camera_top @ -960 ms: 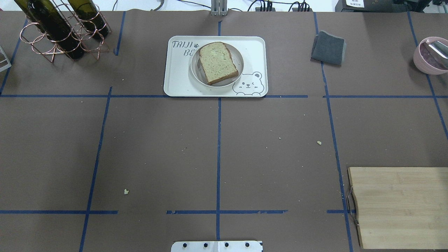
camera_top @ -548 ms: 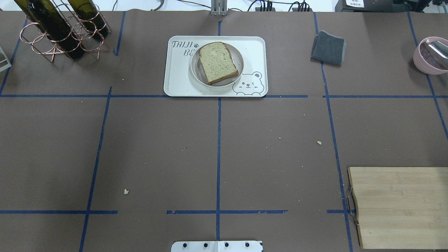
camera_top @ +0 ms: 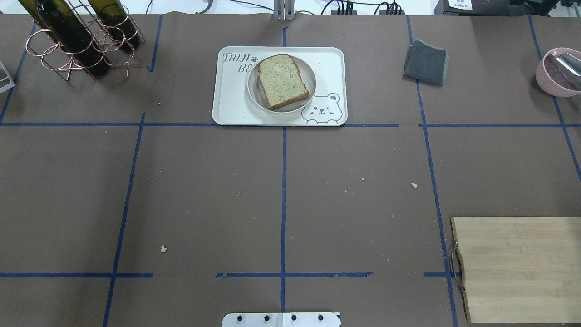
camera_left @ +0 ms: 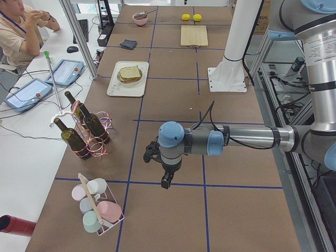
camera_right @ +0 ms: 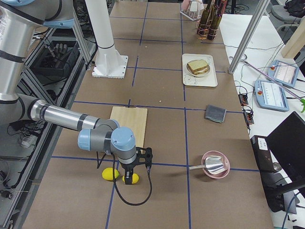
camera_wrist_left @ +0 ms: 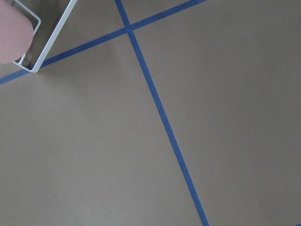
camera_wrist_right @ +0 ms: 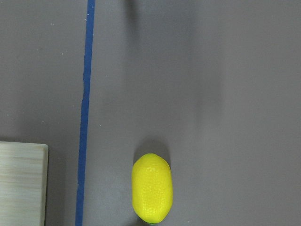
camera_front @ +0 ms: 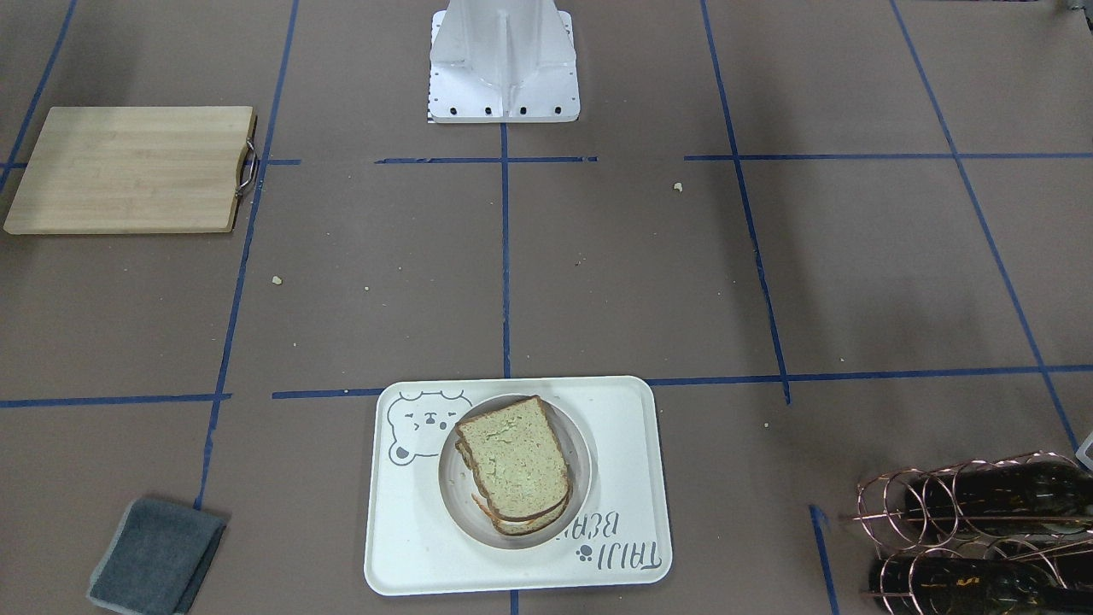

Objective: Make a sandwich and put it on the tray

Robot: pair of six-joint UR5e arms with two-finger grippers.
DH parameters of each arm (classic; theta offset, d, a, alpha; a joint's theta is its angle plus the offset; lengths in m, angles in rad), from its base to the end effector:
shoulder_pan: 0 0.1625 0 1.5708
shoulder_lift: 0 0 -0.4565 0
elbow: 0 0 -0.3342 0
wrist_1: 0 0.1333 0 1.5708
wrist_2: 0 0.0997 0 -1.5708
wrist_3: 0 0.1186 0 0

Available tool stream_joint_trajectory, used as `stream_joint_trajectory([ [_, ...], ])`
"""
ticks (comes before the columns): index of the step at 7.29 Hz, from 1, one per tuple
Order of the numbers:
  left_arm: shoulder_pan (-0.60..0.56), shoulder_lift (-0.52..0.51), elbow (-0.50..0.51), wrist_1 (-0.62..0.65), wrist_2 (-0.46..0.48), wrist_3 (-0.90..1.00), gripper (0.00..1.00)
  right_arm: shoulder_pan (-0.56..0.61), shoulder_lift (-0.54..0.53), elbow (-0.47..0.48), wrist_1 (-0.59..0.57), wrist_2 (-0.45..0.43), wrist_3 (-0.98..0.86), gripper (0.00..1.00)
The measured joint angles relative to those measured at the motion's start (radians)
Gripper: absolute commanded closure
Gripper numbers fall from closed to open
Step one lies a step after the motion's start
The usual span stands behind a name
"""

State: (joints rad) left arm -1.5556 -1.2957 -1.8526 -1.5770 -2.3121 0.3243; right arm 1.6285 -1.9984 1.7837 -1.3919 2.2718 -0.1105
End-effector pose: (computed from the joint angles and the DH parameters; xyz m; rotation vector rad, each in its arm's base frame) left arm -0.0485 -0.3118 0.6858 0.1269 0.7340 0.3285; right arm 0.0702 -0.2299 0.7432 0.0247 -0.7014 -0.0381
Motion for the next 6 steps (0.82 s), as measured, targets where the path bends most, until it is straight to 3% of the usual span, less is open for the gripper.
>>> stream_joint_trajectory([
  [6,-0.008,-0.014,-0.008,-0.009,0.008,0.004,0.00,-0.001,0.001,-0.006,-0.001,0.008,0.001,0.00],
])
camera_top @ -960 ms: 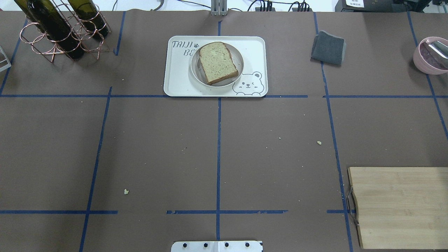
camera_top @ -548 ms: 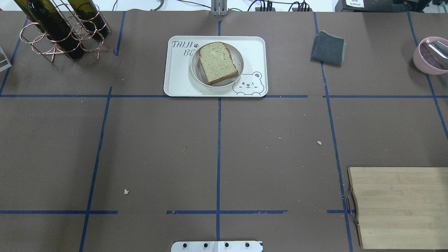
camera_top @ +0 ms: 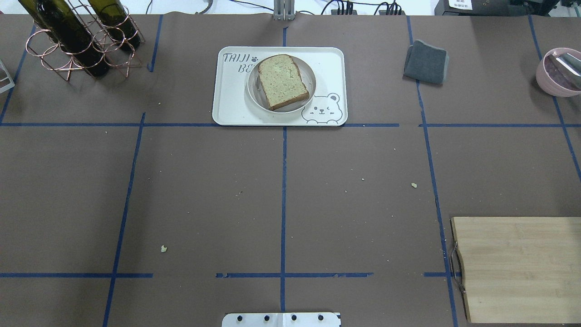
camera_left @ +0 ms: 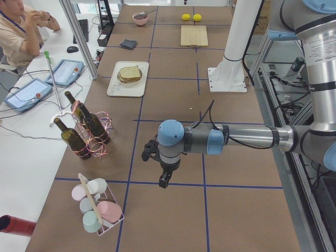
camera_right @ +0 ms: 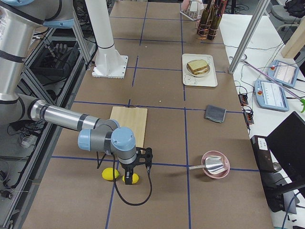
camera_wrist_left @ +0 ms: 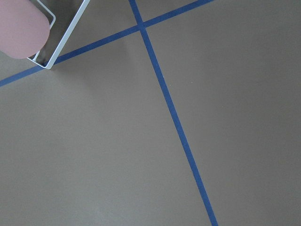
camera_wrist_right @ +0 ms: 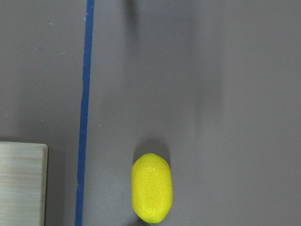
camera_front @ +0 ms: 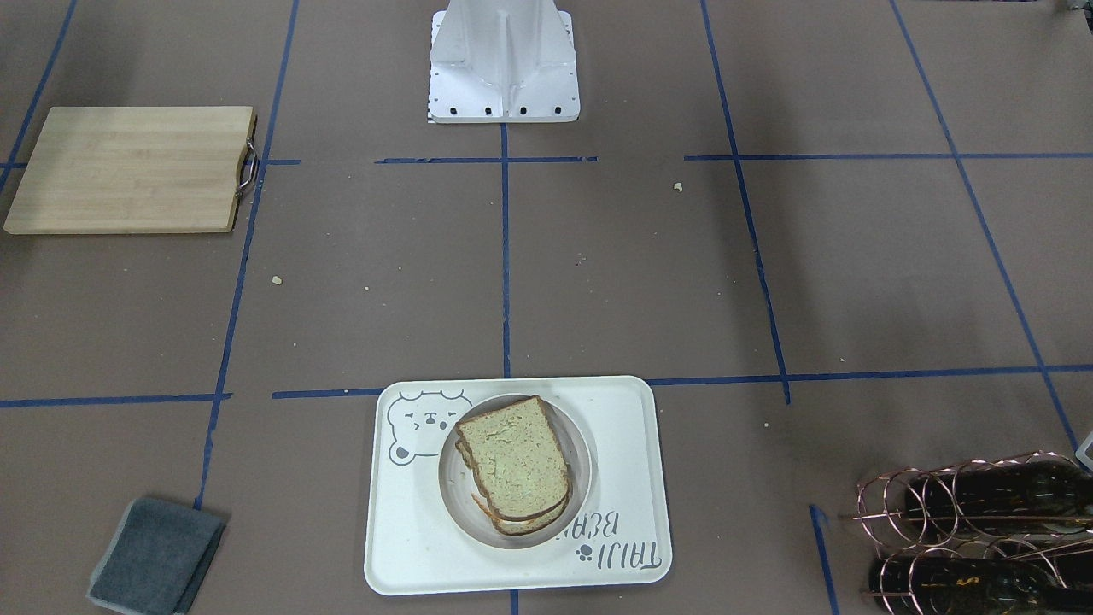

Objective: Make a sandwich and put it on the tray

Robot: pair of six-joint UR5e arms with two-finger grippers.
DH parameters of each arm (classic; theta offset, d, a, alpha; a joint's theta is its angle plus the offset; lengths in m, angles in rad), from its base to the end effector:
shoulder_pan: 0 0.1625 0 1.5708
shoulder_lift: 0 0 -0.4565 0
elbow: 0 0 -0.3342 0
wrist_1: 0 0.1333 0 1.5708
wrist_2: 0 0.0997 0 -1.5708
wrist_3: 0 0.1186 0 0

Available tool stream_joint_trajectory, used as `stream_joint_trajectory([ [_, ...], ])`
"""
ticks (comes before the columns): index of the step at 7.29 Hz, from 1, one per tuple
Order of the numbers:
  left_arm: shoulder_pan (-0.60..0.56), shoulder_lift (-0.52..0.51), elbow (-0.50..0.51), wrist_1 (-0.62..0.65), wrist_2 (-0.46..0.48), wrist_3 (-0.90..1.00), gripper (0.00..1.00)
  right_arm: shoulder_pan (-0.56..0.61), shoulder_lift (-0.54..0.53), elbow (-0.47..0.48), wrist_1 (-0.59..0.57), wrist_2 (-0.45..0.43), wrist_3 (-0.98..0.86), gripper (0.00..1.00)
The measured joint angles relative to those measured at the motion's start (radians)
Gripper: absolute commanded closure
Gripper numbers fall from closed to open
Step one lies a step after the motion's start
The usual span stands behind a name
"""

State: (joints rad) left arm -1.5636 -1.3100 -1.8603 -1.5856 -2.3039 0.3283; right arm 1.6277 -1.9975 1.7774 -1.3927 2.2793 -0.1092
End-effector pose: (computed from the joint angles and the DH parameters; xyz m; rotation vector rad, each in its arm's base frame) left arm -0.0516 -0.3202 0.6777 0.1590 0.7205 0.3362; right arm 0.0693 -0.2295 0.7452 0.0187 -0.7093 -0.0352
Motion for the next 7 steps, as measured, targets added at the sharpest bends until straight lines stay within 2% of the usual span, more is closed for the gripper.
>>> stream_joint_trajectory([
  [3,-0.001,0.000,0.001,-0.001,-0.001,-0.002,0.00,0.001,-0.003,-0.006,0.002,0.067,0.003,0.00],
  [5,-0.001,0.001,0.000,-0.001,-0.002,-0.003,0.00,0.001,0.000,0.021,-0.007,0.109,0.006,0.00],
  [7,-0.001,0.002,0.000,-0.001,-0.002,-0.003,0.00,-0.013,0.015,0.065,-0.071,0.110,0.012,0.00],
])
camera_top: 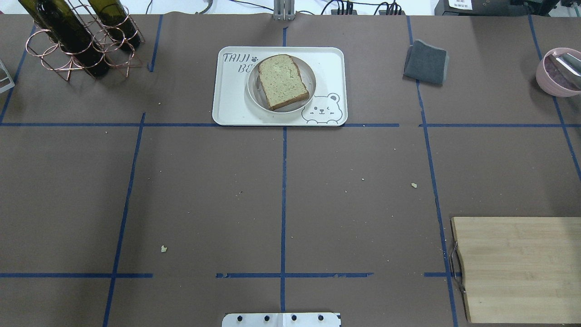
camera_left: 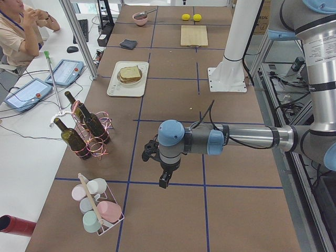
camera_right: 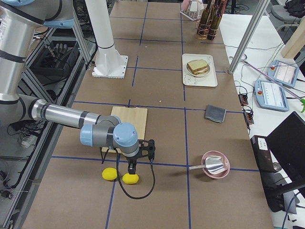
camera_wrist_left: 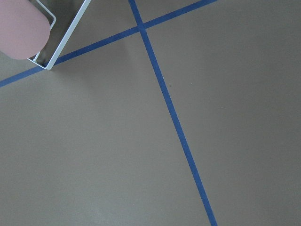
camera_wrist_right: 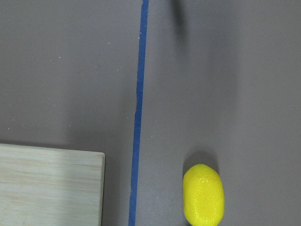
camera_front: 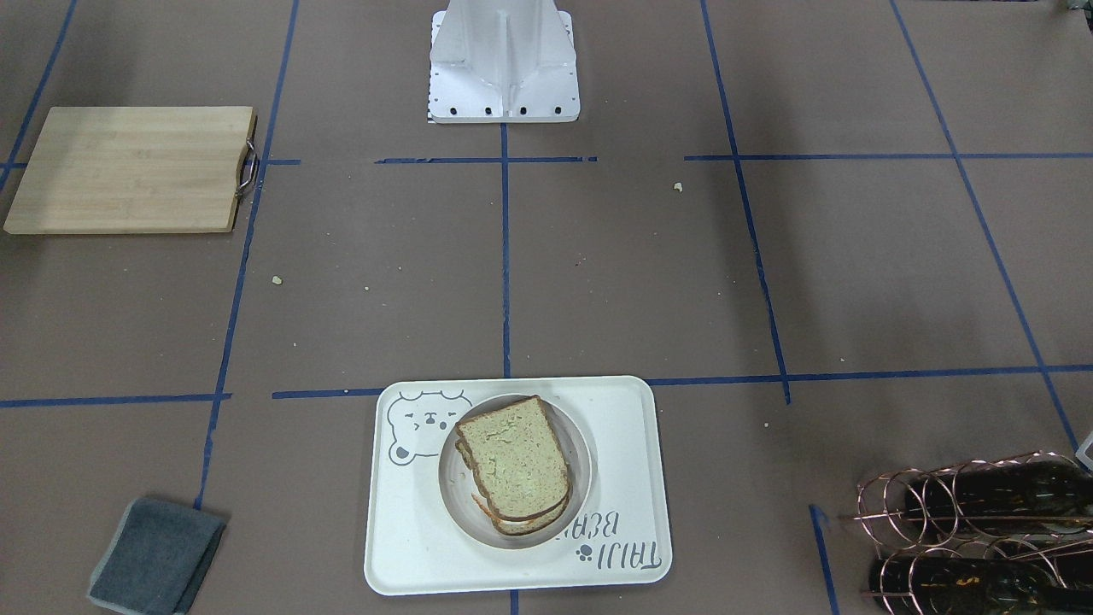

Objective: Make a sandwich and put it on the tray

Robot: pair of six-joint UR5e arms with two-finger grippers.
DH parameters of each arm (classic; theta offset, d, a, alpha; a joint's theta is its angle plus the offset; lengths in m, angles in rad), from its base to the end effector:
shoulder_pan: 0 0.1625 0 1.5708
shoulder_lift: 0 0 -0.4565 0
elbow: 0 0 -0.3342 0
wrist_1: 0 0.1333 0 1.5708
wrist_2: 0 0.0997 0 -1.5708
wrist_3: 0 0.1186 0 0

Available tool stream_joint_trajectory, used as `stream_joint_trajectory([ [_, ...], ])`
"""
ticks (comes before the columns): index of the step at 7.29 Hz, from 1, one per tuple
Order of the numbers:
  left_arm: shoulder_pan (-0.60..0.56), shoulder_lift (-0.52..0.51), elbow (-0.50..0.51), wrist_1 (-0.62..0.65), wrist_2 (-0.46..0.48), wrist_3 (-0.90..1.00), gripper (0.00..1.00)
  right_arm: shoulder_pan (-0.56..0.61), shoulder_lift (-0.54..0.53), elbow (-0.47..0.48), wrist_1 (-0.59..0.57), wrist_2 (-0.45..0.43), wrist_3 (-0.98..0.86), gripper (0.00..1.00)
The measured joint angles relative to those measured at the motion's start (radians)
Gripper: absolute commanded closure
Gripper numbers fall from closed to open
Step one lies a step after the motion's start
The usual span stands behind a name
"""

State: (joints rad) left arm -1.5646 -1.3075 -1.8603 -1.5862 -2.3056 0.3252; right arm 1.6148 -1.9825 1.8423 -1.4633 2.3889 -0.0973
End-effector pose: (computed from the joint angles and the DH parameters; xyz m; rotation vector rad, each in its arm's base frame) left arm -0.0518 -0.3189 0.6783 0.1567 0.7225 0.3315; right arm 0.0575 -0.2429 0.7118 0.0270 -0.8182 -0.0369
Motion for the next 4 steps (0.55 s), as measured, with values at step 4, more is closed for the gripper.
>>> stream_joint_trajectory([
  [4,0.000,0.000,-0.002,0.000,0.000,0.001,0.00,-0.017,0.012,0.074,-0.116,-0.059,0.000,0.00],
])
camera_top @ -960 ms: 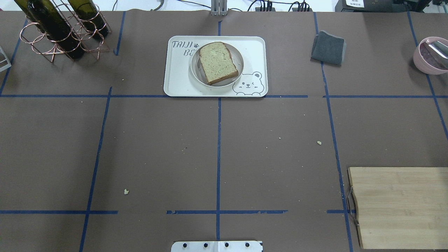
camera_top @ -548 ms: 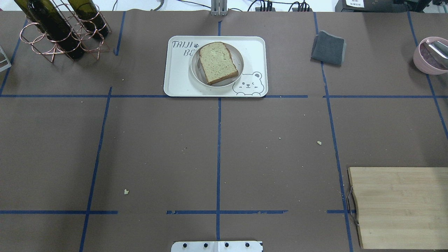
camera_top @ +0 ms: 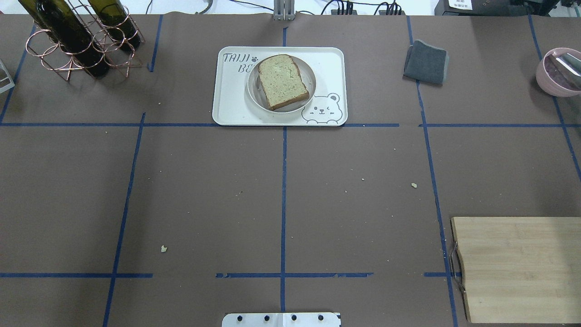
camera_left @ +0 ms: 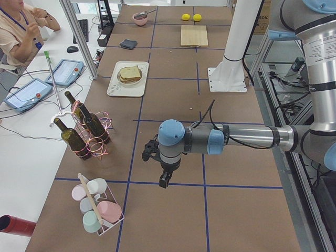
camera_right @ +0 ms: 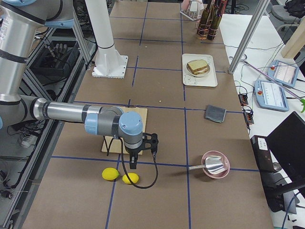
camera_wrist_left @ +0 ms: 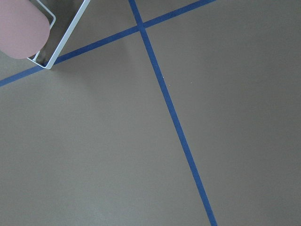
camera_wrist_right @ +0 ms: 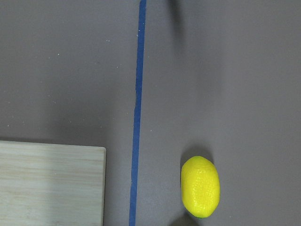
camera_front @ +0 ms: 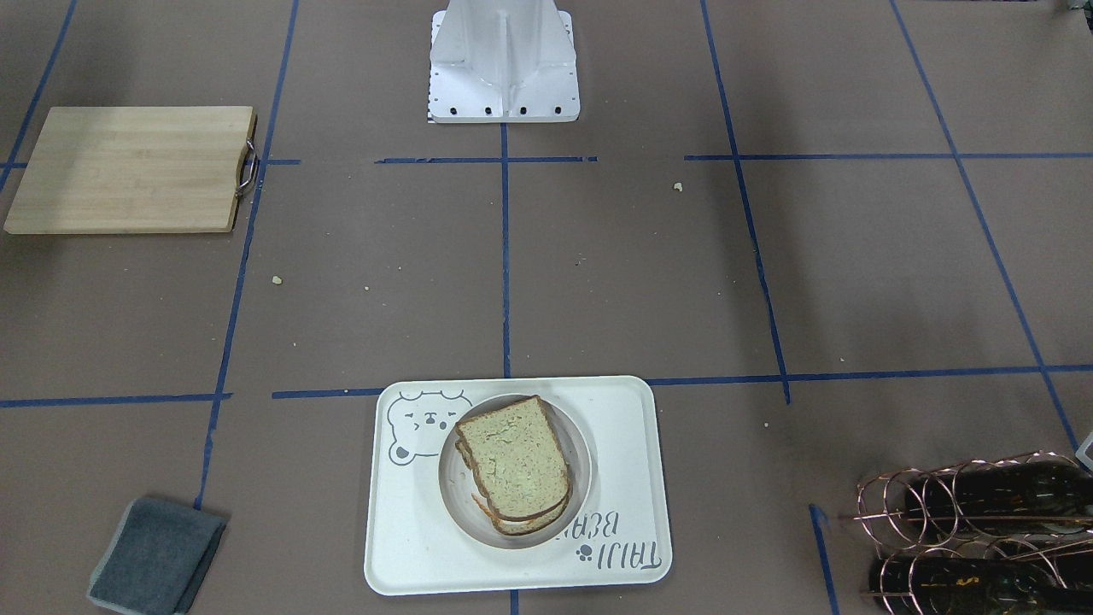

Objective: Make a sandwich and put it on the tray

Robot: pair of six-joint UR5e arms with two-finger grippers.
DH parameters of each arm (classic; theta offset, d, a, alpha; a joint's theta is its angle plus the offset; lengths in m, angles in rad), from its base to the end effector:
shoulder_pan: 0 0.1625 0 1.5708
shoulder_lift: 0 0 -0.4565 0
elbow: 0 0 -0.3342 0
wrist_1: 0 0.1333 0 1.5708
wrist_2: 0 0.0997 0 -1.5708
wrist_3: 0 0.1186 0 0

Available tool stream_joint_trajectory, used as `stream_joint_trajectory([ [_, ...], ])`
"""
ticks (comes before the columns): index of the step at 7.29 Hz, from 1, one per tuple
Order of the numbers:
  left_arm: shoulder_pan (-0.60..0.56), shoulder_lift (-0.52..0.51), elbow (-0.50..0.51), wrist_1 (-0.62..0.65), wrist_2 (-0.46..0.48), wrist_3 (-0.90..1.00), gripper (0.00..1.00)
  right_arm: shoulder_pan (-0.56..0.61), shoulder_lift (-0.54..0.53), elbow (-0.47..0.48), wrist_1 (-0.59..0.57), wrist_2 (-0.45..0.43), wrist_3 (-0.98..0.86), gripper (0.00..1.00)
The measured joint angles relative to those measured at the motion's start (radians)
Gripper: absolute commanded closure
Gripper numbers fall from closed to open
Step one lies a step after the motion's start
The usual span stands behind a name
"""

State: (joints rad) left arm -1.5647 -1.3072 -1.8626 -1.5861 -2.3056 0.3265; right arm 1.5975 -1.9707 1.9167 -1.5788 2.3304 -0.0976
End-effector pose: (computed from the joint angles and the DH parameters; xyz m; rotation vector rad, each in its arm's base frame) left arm -0.0518 -0.3189 0.6774 0.1590 0.7222 0.3334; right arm 0.0583 -0.2487 0.6930 -0.0117 -0.7616 -0.0439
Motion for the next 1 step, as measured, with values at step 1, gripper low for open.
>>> stream_joint_trajectory([
  [1,0.000,-0.001,0.000,0.000,0.000,0.000,0.00,0.000,0.000,0.001,-0.001,-0.001,-0.001,0.00],
])
